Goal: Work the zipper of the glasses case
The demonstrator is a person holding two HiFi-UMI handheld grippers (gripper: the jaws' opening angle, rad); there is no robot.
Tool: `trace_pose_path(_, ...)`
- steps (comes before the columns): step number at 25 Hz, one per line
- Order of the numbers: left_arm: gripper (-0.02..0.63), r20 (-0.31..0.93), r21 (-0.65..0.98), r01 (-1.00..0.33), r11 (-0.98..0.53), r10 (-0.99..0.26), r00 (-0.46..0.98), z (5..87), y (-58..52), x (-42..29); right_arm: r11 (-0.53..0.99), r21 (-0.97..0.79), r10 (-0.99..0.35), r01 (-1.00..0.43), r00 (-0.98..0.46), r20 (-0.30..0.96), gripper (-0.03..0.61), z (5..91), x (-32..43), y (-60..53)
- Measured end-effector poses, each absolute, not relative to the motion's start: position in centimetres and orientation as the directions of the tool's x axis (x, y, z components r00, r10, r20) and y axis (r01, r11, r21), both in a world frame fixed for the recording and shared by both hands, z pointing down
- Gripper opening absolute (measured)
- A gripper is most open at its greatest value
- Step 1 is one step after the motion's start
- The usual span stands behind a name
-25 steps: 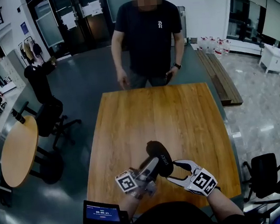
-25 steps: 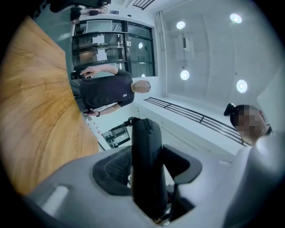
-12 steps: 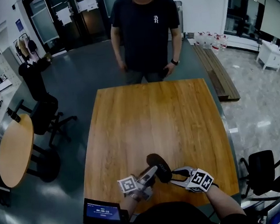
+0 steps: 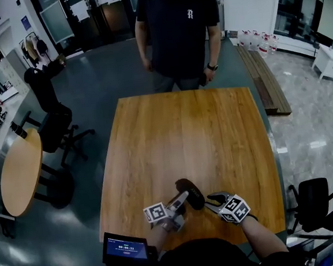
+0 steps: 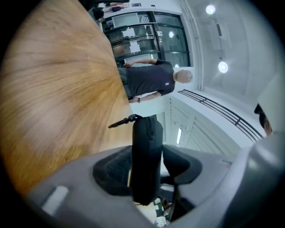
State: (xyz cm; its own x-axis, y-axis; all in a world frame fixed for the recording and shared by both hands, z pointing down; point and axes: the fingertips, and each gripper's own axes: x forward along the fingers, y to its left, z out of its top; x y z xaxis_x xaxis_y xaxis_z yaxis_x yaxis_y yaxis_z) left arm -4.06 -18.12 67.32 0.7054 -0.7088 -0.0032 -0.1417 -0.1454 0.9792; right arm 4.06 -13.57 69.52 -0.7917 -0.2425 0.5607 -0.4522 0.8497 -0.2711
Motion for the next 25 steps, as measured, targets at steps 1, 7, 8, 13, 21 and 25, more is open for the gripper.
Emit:
trace_pose_path(1,0.213,-0.003,0.983,-0.134,-0.129,-0.728,0.685,67.8,-18.1,-4.1,0.831,-0.290,-0.256,-0.475,-0.789,0.558,0.149,69.7,4.0,-13.8)
trace_pose_path(7,0.213,0.040,0.984,-0.158,-0.083,-0.760,0.648,70.5,-17.9,-3.4,0.792,-0.239,-0.292,-0.562,-0.693,0.660,0.331,72.8,2.6,-13.7)
trace_pose_path(8,0.214,0.056,0.982,-0.173,-0.075,-0.761,0.646,71.1,-17.7,-3.5,0.806,-0.217,-0.280,-0.551,-0.677,0.681,0.331,73.4,2.3,-13.6)
trace_pose_path(13,0.215,0.074,0.984,-0.169,-0.055,-0.736,0.673,72.3,-16.7,-3.6,0.881,-0.110,-0.236,-0.460,-0.631,0.739,0.248,74.2,2.8,-13.4)
trace_pose_path(21,0.207,0.087,0.975,-0.210,-0.074,-0.741,0.666,71.4,-13.7,-8.7,0.954,-0.016,-0.176,-0.299,-0.602,0.779,0.209,72.4,3.4,-16.3)
trace_pose_path(25,0.199,0.104,0.942,-0.302,-0.146,-0.728,0.677,68.8,-9.6,-10.2,0.977,0.004,-0.128,-0.212,-0.572,0.810,0.213,72.7,3.9,-14.5)
